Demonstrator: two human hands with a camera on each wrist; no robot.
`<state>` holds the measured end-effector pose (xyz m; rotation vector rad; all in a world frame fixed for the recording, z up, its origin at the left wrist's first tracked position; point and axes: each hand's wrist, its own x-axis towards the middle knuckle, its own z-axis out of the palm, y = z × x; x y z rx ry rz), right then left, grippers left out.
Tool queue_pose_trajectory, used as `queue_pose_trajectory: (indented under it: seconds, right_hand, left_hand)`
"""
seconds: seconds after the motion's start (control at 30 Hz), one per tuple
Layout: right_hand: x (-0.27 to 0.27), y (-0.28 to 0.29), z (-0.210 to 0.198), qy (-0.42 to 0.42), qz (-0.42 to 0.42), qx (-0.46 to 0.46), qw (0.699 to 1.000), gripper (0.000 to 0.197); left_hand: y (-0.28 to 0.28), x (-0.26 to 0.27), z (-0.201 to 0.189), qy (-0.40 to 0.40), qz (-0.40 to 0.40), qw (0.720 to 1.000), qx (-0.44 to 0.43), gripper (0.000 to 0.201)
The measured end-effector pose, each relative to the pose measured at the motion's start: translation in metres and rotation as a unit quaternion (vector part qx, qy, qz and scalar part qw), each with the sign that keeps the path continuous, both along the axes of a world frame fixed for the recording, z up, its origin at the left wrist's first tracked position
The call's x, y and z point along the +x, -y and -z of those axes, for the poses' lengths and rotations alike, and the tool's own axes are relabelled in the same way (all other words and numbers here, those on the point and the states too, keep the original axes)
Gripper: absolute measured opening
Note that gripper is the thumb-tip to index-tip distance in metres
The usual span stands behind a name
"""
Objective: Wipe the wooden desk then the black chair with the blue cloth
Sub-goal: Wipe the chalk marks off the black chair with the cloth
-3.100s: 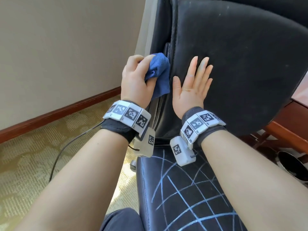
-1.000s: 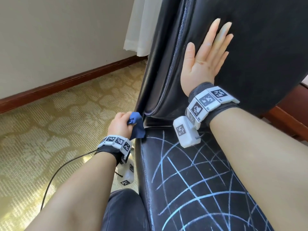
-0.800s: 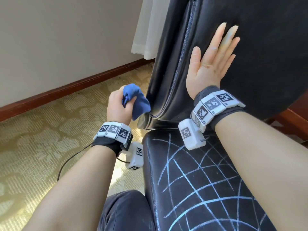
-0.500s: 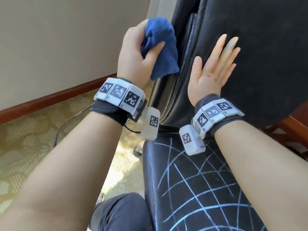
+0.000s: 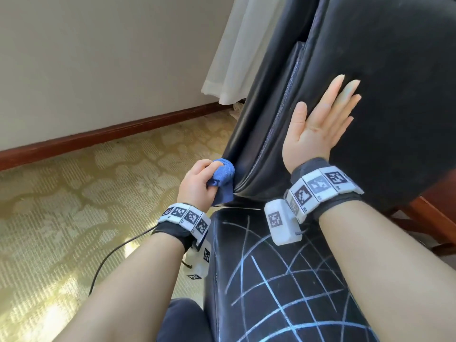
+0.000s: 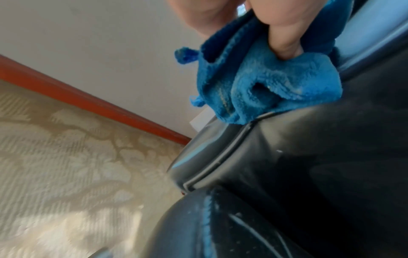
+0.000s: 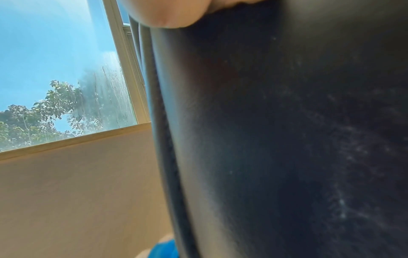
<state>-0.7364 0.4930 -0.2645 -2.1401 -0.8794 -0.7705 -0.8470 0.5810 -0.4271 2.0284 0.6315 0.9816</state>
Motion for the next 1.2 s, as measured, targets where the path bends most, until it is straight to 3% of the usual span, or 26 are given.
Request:
queue_pose_trajectory:
  seconds: [0.1,0.23,0.33,0.4,0.43,0.47,0.5,0.57,0.63,0.77,0.87,0.97,1.07,1.2]
  right_hand:
    - [0.000,0.000,0.000,0.001,0.013,0.009,1.000,0.064]
    - [-0.005,0.002,0.001,0.004,0.016,0.022,1.000,0.062]
    - [-0.023,0.002,0.006,-0.038,0.004,0.043,0.998,0.064]
    - [-0.042,0.007,0.016,-0.029,-0.020,-0.015,0.999,0.071]
    - [-0.052,0.012,0.025,0.015,-0.051,-0.085,0.995,0.071]
    - [-0.060,0.019,0.035,0.089,-0.100,-0.170,0.976,0.067]
    - [-0.063,0.026,0.045,0.175,-0.157,-0.257,0.937,0.059]
    - [-0.055,0.038,0.061,0.305,-0.258,-0.395,0.827,0.039]
    - [-0.037,0.042,0.064,0.357,-0.275,-0.485,0.750,0.024]
    - [-0.011,0.034,0.069,0.423,-0.219,-0.543,0.691,0.037]
    - [-0.005,0.031,0.083,0.447,-0.222,-0.500,0.707,0.030]
    - [0.003,0.027,0.089,0.463,-0.233,-0.443,0.731,0.029]
    - [0.007,0.023,0.089,0.458,-0.237,-0.406,0.755,0.027]
    - [0.011,0.022,0.090,0.471,-0.234,-0.392,0.755,0.020]
  left_hand:
    - [-0.007,-0.009,0.016,-0.076,0.042,0.995,-0.047,0.038]
    - [-0.020,-0.033,0.037,-0.119,0.031,0.986,-0.108,0.008]
    - [-0.021,-0.045,0.031,-0.092,0.028,0.988,-0.124,0.017]
    - [-0.018,-0.046,0.023,-0.100,0.018,0.985,-0.141,0.012]
    - [-0.017,-0.047,0.021,-0.106,0.007,0.983,-0.152,0.009]
    - [-0.016,-0.047,0.022,-0.107,-0.002,0.980,-0.168,0.014]
    - [-0.015,-0.047,0.025,-0.104,-0.010,0.978,-0.183,0.020]
    - [-0.014,-0.050,0.034,-0.097,-0.030,0.973,-0.208,0.030]
    - [-0.010,-0.052,0.041,-0.100,-0.054,0.967,-0.229,0.035]
    - [0.003,-0.038,0.037,-0.047,-0.036,0.970,-0.238,0.031]
    - [0.007,-0.013,0.030,-0.002,-0.005,0.982,-0.188,0.022]
    - [0.005,0.002,0.037,-0.007,-0.048,0.983,-0.178,0.023]
    - [-0.002,0.010,0.054,-0.062,-0.068,0.978,-0.185,0.019]
    - [-0.009,0.019,0.075,-0.126,-0.066,0.970,-0.199,0.018]
